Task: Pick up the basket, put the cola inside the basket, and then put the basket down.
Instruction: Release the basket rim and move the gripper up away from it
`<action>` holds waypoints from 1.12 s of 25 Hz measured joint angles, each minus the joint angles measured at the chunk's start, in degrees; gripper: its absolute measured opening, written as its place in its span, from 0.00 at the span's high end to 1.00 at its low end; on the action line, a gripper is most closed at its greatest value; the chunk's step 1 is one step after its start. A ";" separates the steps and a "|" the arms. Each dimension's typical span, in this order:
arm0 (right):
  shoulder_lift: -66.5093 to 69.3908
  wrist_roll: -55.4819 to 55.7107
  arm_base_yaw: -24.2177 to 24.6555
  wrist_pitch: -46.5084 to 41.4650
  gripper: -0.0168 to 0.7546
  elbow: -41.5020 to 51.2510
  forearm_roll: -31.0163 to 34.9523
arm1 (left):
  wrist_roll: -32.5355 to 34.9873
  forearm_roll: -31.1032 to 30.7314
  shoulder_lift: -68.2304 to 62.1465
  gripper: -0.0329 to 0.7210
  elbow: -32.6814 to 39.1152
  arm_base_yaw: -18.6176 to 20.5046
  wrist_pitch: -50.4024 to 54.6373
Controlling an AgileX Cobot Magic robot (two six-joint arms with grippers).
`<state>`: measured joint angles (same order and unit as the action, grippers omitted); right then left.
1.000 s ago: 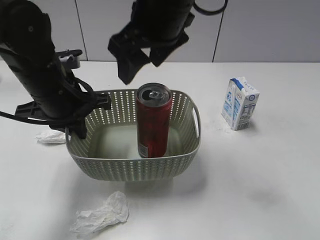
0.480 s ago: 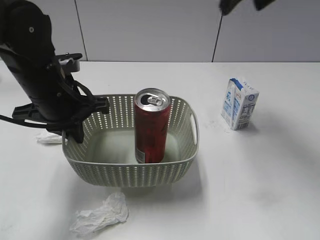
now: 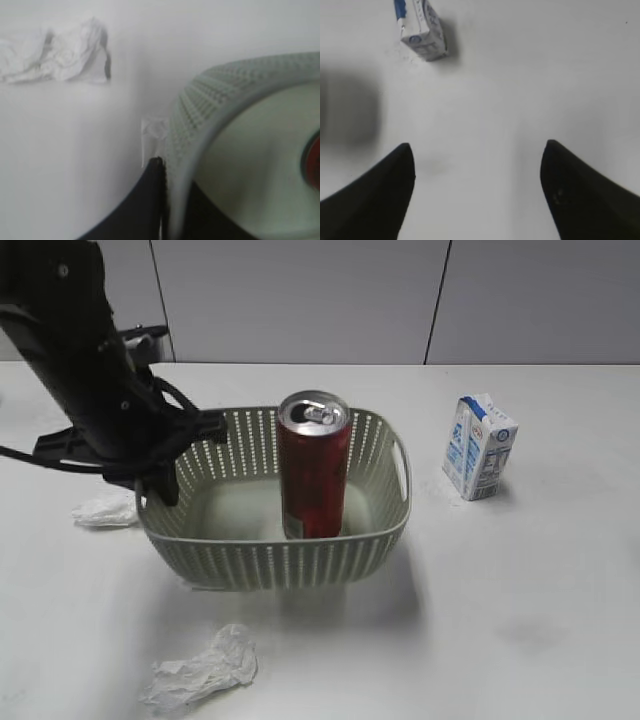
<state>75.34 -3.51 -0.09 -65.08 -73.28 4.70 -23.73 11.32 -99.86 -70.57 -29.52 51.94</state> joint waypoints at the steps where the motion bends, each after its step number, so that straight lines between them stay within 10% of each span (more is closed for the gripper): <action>1: -3.19 -0.06 0.00 1.10 0.22 3.54 0.70 | 0.00 0.00 0.00 0.95 -1.36 0.00 0.00; 12: -36.66 -0.22 0.00 7.97 0.22 35.00 1.97 | 0.05 -2.31 -9.67 0.95 -18.57 0.00 5.04; 28: -69.89 -0.27 0.00 9.12 0.22 48.45 1.97 | 0.05 -3.53 -16.84 0.95 -20.40 0.00 2.70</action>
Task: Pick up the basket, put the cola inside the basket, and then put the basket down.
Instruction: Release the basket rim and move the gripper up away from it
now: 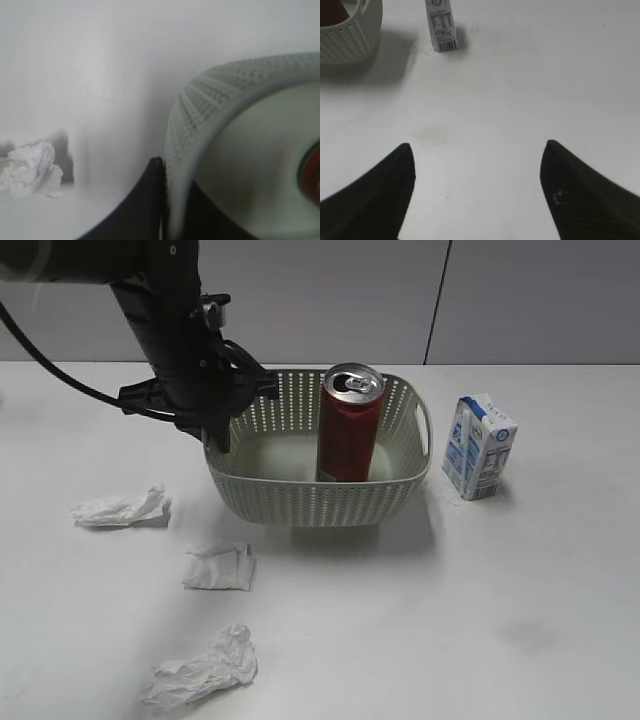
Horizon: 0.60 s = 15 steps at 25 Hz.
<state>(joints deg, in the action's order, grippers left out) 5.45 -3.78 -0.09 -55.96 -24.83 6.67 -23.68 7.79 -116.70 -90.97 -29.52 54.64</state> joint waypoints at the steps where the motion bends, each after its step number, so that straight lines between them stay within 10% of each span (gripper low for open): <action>1: -1.29 0.00 0.00 0.27 0.22 0.22 0.00 | 0.00 0.00 -0.10 0.95 0.00 0.00 -0.13; 11: -4.36 0.00 0.00 1.14 0.22 0.43 0.00 | 3.71 3.01 -4.51 0.89 0.00 0.00 -0.79; 15: -4.36 0.00 0.00 1.21 0.22 0.49 0.00 | 4.14 4.37 -4.59 0.57 -0.19 0.00 -1.35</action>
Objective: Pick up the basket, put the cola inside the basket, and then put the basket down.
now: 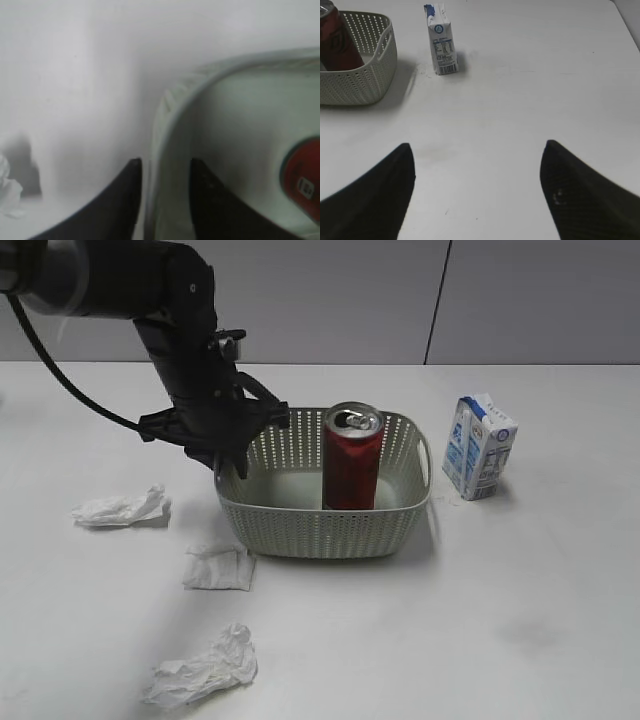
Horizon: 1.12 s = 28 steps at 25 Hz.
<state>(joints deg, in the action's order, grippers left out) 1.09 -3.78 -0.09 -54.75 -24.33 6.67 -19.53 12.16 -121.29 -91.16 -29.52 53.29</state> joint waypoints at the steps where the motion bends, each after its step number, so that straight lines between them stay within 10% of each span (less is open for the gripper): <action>1: 0.00 0.00 0.00 0.19 0.22 0.15 0.00 | 0.27 0.06 0.00 0.44 -0.13 0.00 0.22; 4: 0.00 -0.02 0.00 0.24 0.22 0.34 0.00 | 1.82 0.16 0.00 0.14 -0.19 0.00 1.89; 7: 0.00 -0.02 0.00 0.31 0.22 0.34 0.00 | 3.39 0.16 0.24 0.08 -0.23 0.05 4.84; 15: 0.00 -0.02 0.00 0.49 0.22 0.34 0.00 | 6.30 0.05 8.92 0.06 -0.49 4.93 9.21; 28: 0.00 -0.02 0.00 0.50 0.22 0.34 0.00 | 16.74 -4.39 23.37 0.13 1.70 26.20 16.20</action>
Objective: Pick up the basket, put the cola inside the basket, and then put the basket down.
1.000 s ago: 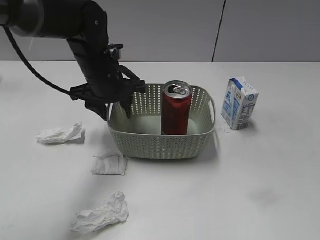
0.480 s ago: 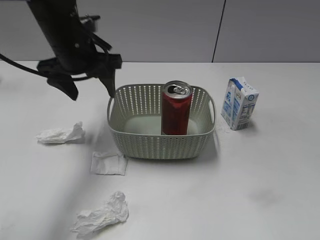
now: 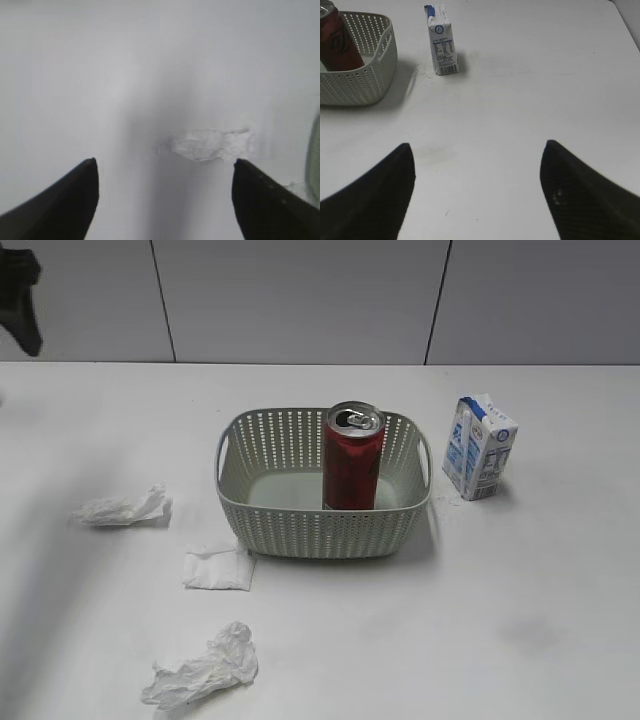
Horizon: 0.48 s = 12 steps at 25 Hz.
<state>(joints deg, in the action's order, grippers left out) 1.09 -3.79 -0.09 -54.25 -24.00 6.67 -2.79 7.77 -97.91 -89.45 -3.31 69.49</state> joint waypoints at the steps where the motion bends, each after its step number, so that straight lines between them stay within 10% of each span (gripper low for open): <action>1: 0.00 0.00 0.00 0.00 0.22 0.00 0.00 | 0.20 -0.84 1.51 0.13 1.15 0.60 0.07; 12: 0.00 0.00 0.00 0.00 0.22 0.00 0.00 | 4.24 -2.62 25.59 0.15 24.78 0.13 0.20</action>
<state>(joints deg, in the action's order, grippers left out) 1.09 -3.79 -0.09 -54.25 -24.00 6.67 1.45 5.15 -72.32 -64.67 -3.19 69.70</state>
